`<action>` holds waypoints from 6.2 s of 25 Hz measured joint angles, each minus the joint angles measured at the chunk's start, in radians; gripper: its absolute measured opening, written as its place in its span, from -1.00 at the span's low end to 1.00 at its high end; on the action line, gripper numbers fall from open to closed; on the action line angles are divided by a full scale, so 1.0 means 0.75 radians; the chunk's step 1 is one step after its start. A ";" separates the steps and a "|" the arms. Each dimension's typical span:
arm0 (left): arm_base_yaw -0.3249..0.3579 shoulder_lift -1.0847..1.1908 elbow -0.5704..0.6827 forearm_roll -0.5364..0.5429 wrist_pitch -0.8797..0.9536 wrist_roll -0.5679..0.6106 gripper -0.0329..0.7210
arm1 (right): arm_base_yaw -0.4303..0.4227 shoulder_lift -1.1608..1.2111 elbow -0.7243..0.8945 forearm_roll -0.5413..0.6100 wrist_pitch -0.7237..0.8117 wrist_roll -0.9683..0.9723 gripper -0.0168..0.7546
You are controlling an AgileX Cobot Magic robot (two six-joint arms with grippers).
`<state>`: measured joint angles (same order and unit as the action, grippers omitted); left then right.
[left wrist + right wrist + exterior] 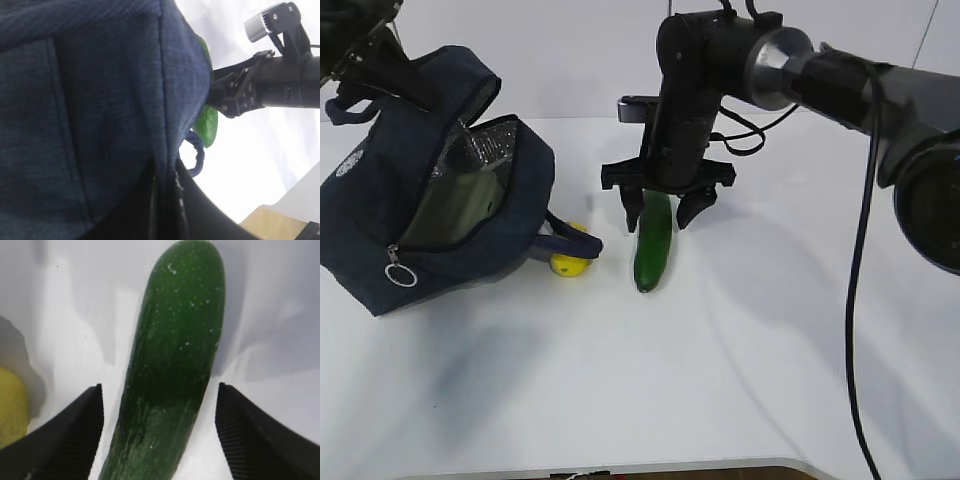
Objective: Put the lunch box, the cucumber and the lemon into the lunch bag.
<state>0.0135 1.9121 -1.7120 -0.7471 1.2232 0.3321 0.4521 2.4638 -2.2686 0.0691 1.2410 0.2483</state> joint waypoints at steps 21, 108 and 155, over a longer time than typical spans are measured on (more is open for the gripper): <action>0.000 0.000 0.000 0.023 0.002 0.000 -0.96 | 0.000 0.003 0.000 -0.034 0.000 0.001 0.48; 0.000 0.000 0.000 0.044 0.002 -0.002 -0.96 | 0.000 0.022 -0.248 0.977 0.000 -0.177 -0.09; 0.000 0.000 0.000 -0.017 0.002 -0.015 -0.96 | 0.060 0.054 -0.248 1.025 -0.309 -0.315 0.45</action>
<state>0.0135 1.9121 -1.7120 -0.7597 1.2246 0.3212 0.4969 2.5041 -2.4543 0.8382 1.0088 0.0121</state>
